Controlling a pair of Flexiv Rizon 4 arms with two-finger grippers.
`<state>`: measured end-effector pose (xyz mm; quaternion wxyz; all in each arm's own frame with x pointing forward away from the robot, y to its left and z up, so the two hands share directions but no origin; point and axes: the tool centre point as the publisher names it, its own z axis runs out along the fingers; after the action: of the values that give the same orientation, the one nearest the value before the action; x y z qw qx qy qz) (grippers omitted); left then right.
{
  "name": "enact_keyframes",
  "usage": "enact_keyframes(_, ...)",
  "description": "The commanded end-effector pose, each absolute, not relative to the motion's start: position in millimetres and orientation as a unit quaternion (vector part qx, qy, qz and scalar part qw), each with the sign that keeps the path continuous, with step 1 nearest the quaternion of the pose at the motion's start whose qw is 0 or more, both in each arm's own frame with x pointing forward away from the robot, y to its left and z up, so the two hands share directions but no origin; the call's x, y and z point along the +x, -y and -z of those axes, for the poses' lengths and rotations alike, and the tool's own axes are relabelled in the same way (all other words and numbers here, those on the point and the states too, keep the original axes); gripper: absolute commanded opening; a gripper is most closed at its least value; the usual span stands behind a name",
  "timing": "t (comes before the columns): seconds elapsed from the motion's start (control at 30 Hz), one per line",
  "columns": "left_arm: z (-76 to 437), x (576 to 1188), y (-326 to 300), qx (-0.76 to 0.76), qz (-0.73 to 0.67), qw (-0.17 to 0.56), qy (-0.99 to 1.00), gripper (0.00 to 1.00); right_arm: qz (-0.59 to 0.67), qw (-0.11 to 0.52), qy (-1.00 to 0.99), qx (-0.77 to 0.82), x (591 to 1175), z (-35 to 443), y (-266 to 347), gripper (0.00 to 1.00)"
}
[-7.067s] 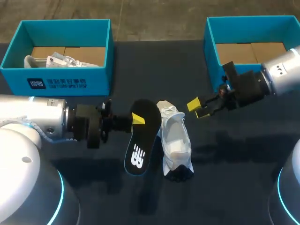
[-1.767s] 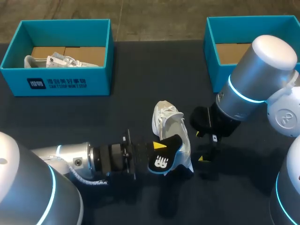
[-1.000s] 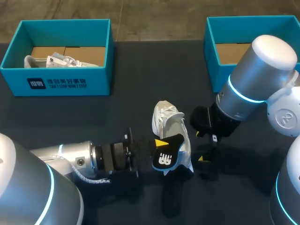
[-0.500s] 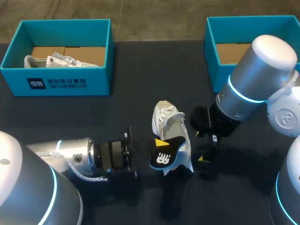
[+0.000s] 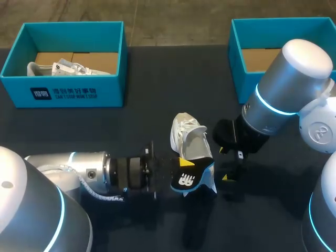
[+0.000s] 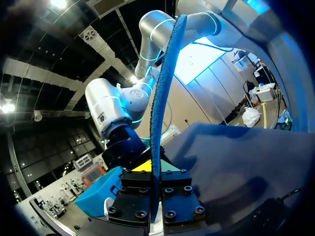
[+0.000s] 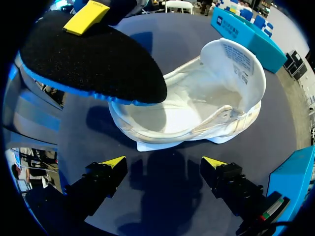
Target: Take the shoe out of the shoebox, open the shoe tongue, remove and reinsert the insole, then place the shoe into the shoebox
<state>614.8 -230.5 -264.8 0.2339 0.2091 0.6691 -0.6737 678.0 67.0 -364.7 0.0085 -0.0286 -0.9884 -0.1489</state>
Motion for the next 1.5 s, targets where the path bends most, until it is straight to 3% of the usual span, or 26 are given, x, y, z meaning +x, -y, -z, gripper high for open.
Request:
enact_keyframes(0.03,265.1,614.6,231.1,0.206,0.672,0.232,-0.672,0.0,0.148,0.007,0.989,-0.029,677.1,365.3,-67.4,1.0)
enact_keyframes(1.5,294.6,627.9,247.6,0.191,0.664,0.222,-0.688,0.0,0.148,0.007,0.989,-0.029,677.1,365.3,-67.4,1.0)
